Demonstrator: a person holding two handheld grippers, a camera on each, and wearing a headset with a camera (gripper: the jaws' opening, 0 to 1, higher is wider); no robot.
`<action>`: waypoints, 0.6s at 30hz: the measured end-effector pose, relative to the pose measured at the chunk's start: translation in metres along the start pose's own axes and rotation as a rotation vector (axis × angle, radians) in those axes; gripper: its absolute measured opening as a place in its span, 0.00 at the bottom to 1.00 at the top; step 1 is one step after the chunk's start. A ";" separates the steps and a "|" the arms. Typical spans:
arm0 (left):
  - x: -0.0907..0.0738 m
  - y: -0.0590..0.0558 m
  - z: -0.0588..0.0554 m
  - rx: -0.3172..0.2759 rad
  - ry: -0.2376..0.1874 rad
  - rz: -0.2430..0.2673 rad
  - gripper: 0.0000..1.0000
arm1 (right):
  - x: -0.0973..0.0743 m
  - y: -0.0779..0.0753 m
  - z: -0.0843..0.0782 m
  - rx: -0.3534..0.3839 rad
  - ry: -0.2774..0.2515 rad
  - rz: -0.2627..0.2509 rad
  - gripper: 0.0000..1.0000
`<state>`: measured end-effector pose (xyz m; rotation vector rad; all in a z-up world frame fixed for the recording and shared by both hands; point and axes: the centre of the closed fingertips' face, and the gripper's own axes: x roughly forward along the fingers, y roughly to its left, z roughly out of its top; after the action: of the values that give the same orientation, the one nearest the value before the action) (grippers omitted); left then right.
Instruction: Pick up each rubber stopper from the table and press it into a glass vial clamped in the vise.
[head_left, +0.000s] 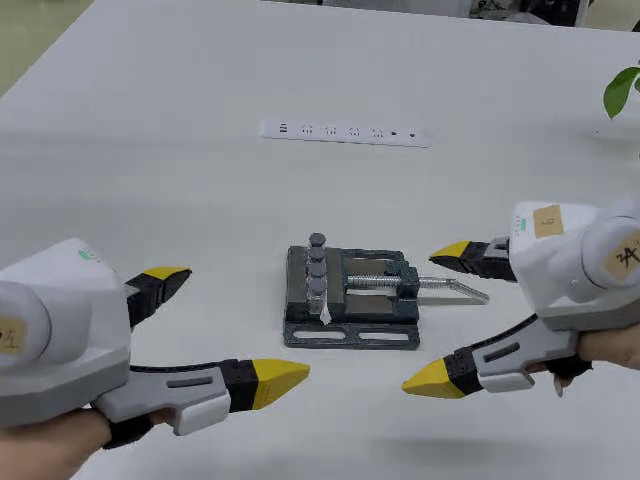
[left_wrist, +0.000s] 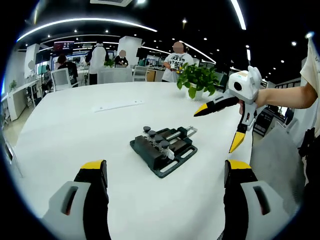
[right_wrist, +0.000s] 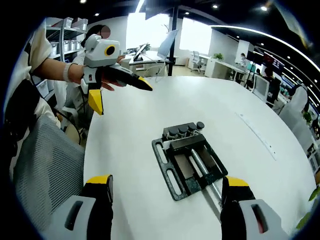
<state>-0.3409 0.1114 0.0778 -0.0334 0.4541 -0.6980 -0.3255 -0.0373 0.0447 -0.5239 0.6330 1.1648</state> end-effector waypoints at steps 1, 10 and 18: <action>-0.001 0.000 0.000 0.002 0.000 0.001 0.97 | -0.003 0.000 -0.002 0.024 -0.010 -0.014 0.94; -0.009 0.000 -0.007 0.024 0.032 0.007 0.99 | -0.022 0.003 -0.021 0.137 -0.045 -0.073 0.99; -0.013 0.001 -0.012 0.038 0.058 0.010 0.99 | -0.028 0.008 -0.039 0.202 -0.053 -0.088 0.99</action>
<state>-0.3541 0.1218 0.0717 0.0248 0.4966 -0.6993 -0.3471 -0.0801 0.0363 -0.3444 0.6670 1.0153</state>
